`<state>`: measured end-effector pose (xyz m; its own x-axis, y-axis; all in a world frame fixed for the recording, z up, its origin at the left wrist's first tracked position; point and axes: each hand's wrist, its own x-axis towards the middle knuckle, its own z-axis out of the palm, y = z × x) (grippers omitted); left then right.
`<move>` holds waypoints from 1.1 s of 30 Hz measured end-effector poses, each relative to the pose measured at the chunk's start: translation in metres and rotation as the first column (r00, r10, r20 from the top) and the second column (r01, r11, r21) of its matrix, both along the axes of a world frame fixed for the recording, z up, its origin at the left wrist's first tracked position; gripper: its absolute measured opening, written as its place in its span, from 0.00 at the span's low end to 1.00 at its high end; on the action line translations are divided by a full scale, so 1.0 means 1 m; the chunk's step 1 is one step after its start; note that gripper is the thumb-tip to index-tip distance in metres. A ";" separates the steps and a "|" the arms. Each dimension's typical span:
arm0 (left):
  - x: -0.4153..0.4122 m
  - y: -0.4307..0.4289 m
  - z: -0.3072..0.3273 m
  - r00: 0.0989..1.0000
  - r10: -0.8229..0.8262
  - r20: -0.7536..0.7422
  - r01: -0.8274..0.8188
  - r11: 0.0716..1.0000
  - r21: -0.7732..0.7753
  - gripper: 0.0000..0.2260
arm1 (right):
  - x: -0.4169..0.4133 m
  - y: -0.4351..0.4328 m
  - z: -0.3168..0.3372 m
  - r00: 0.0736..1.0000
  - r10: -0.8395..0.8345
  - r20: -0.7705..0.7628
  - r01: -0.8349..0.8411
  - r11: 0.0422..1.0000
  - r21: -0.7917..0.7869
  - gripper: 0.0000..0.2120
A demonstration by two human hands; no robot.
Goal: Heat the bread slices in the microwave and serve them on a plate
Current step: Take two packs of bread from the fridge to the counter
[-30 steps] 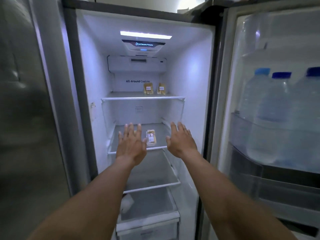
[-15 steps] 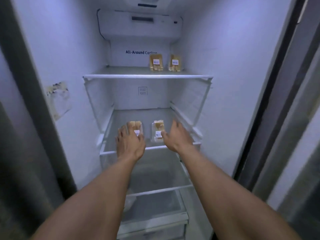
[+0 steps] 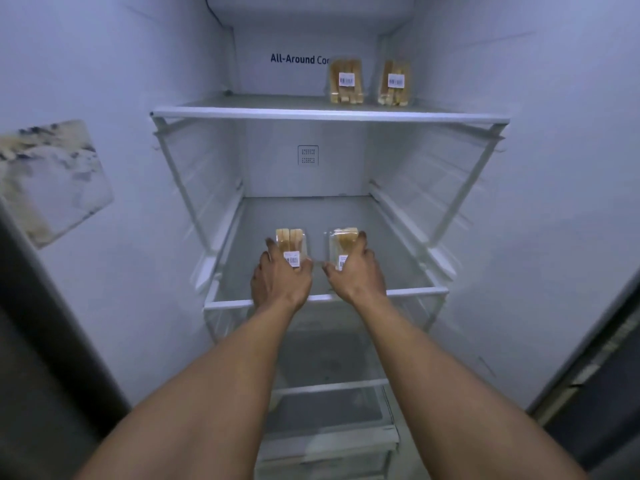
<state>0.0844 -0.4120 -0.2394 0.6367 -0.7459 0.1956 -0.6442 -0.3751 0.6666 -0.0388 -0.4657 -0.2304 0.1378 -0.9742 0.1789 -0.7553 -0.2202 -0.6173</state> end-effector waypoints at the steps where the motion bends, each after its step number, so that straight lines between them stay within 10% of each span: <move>1: 0.000 -0.002 0.001 1.000 -0.001 0.012 0.001 1.000 0.012 0.42 | -0.001 -0.003 -0.001 1.000 -0.009 0.007 0.009 1.000 -0.003 0.46; 7: -0.002 -0.012 0.004 0.998 0.029 0.055 -0.033 0.997 0.074 0.45 | -0.006 -0.013 -0.003 0.998 -0.059 -0.002 0.058 0.997 -0.049 0.34; 33: -0.006 -0.011 0.023 0.988 0.151 0.032 -0.154 0.978 0.138 0.39 | -0.005 0.002 0.015 0.976 -0.203 -0.082 0.205 0.979 0.019 0.42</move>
<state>0.0787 -0.4226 -0.2160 0.7418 -0.6614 0.1108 -0.5856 -0.5583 0.5877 -0.0438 -0.4638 -0.2153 -0.0516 -0.9876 0.1486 -0.8293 -0.0406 -0.5573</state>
